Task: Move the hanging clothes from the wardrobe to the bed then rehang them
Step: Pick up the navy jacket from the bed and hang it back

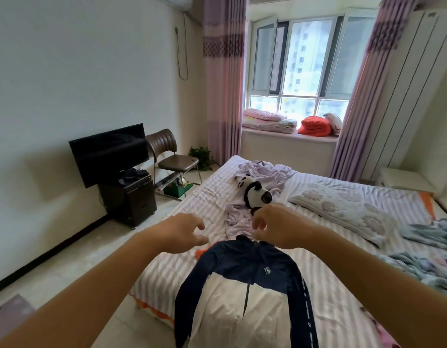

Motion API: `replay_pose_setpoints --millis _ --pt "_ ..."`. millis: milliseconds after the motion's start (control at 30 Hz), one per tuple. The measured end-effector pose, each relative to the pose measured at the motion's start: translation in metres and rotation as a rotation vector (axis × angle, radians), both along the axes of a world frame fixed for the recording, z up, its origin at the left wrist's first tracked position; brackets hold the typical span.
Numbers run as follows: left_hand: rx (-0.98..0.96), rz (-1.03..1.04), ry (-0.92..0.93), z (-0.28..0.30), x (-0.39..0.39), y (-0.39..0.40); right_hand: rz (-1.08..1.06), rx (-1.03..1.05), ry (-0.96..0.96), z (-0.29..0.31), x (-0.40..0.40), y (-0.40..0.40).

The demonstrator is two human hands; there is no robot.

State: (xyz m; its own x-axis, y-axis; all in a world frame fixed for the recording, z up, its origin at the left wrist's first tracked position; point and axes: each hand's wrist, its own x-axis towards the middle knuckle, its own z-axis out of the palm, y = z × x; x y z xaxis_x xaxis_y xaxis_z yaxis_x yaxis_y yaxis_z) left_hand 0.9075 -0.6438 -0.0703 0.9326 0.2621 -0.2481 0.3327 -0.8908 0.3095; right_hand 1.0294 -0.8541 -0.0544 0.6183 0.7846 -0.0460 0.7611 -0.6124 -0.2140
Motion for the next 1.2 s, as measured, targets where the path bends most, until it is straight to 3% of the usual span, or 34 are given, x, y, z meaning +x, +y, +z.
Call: replay_pose_setpoints --millis 300,733,933,1200 --pt "-0.01 -0.111 0.016 -0.039 0.148 0.022 -0.11 -0.039 0.015 -0.037 0.121 0.007" --pt "-0.047 -0.282 0.083 -0.125 0.33 0.09 -0.345 -0.118 0.123 -0.136 0.264 0.069" --pt "-0.019 -0.29 0.138 -0.196 0.38 0.112 -0.407 -0.06 0.135 -0.185 0.322 0.077" --pt "-0.077 -0.153 0.191 -0.279 0.447 0.119 -0.441 -0.038 0.213 -0.274 0.406 0.073"
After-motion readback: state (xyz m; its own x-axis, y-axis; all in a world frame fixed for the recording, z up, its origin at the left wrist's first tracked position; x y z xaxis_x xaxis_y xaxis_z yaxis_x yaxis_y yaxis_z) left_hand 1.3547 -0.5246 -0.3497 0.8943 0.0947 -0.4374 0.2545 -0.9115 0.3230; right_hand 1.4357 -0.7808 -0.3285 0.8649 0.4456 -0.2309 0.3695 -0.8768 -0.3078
